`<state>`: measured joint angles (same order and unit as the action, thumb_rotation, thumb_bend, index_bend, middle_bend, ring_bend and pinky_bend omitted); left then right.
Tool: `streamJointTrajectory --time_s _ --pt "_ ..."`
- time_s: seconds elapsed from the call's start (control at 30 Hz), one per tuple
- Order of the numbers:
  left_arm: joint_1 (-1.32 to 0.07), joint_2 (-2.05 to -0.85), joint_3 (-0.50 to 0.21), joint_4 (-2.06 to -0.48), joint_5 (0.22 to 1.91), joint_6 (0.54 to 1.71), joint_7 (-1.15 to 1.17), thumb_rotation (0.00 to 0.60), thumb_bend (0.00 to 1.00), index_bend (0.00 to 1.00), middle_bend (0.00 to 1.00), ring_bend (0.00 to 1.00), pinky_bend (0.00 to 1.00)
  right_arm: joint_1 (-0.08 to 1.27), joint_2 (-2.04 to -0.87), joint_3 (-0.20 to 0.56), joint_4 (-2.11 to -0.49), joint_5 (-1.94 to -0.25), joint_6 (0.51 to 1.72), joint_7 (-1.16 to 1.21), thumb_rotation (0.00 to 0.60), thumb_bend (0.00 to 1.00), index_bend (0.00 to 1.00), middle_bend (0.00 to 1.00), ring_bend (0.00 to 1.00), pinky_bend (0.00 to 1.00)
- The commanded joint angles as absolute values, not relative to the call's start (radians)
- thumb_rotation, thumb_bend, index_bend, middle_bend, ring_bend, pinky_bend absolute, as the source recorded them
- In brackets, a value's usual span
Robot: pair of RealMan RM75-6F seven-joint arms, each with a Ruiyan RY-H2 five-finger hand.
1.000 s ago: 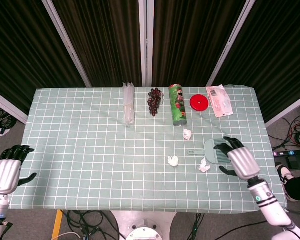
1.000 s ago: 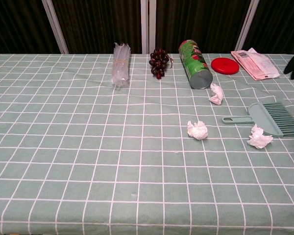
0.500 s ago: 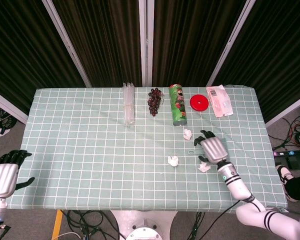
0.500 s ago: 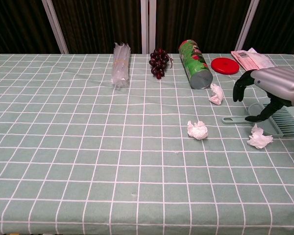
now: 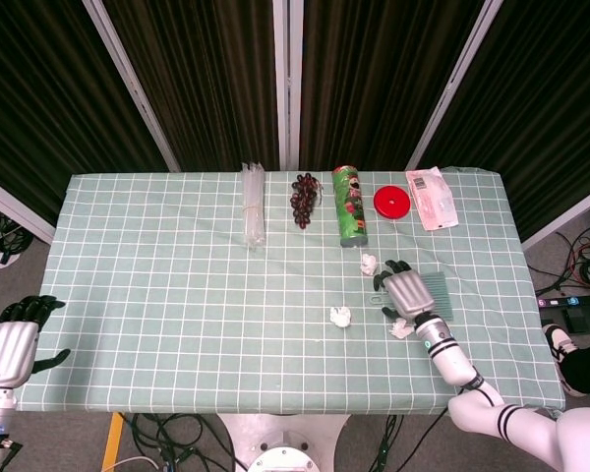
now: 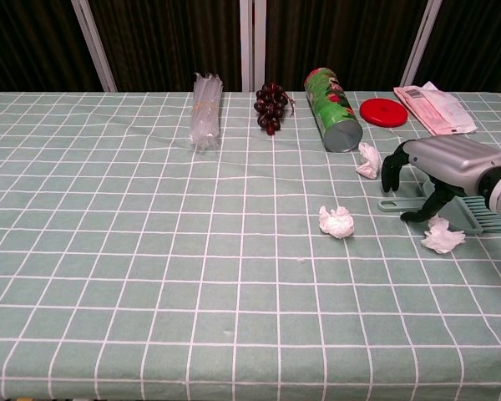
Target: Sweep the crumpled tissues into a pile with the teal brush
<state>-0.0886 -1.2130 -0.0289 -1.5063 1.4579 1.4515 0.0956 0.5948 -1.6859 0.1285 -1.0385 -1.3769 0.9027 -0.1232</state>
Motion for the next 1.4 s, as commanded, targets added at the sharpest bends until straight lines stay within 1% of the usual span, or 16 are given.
streamJointTrajectory --time_s 0.03,0.27,0.37,0.53,0.63,0.83,0.93,1.13,1.4 --pt "-0.088 -1.214 -0.029 -1.504 1.457 1.450 0.094 0.600 0.00 0.28 0.23 0.19 0.25 0.594 -1.683 0.124 -1.038 -1.373 0.902 -0.124 0.600 0.13 0.46 0.42 0.15 0.20" --pt "-0.090 -1.219 -0.029 -1.498 1.456 1.446 0.090 0.600 0.00 0.28 0.23 0.19 0.25 0.594 -1.681 0.117 -1.036 -1.364 0.903 -0.128 0.600 0.17 0.49 0.45 0.16 0.20" --pt "-0.091 -1.220 -0.029 -1.496 1.455 1.443 0.088 0.600 0.00 0.28 0.23 0.19 0.25 0.598 -1.681 0.116 -1.036 -1.361 0.902 -0.137 0.600 0.20 0.49 0.45 0.17 0.20" --pt "-0.090 -1.221 -0.029 -1.494 1.453 1.442 0.082 0.600 0.00 0.28 0.23 0.19 0.25 0.603 -1.675 0.110 -1.042 -1.358 0.898 -0.159 0.600 0.23 0.49 0.47 0.18 0.20" --pt "-0.089 -1.219 -0.028 -1.497 1.452 1.440 0.078 0.600 0.00 0.28 0.23 0.19 0.25 0.602 -1.667 0.101 -1.054 -1.362 0.904 -0.188 0.600 0.25 0.46 0.46 0.18 0.19" --pt "-0.090 -1.218 -0.027 -1.499 1.448 1.431 0.069 0.600 0.00 0.28 0.23 0.19 0.25 0.597 -1.647 0.093 -1.098 -1.352 0.918 -0.266 0.600 0.25 0.38 0.42 0.17 0.16" --pt "-0.091 -1.218 -0.026 -1.496 1.450 1.429 0.064 0.600 0.00 0.28 0.23 0.19 0.25 0.600 -1.646 0.096 -1.110 -1.334 0.910 -0.300 0.600 0.25 0.36 0.41 0.17 0.16" --pt "-0.088 -1.221 -0.025 -1.487 1.444 1.426 0.048 0.600 0.00 0.28 0.23 0.19 0.25 0.607 -1.656 0.098 -1.111 -1.311 0.894 -0.324 0.600 0.25 0.36 0.42 0.17 0.15" --pt "-0.088 -1.231 -0.024 -1.472 1.442 1.420 0.039 0.600 0.00 0.28 0.23 0.19 0.25 0.614 -1.663 0.093 -1.105 -1.307 0.894 -0.347 0.600 0.25 0.41 0.44 0.17 0.15"
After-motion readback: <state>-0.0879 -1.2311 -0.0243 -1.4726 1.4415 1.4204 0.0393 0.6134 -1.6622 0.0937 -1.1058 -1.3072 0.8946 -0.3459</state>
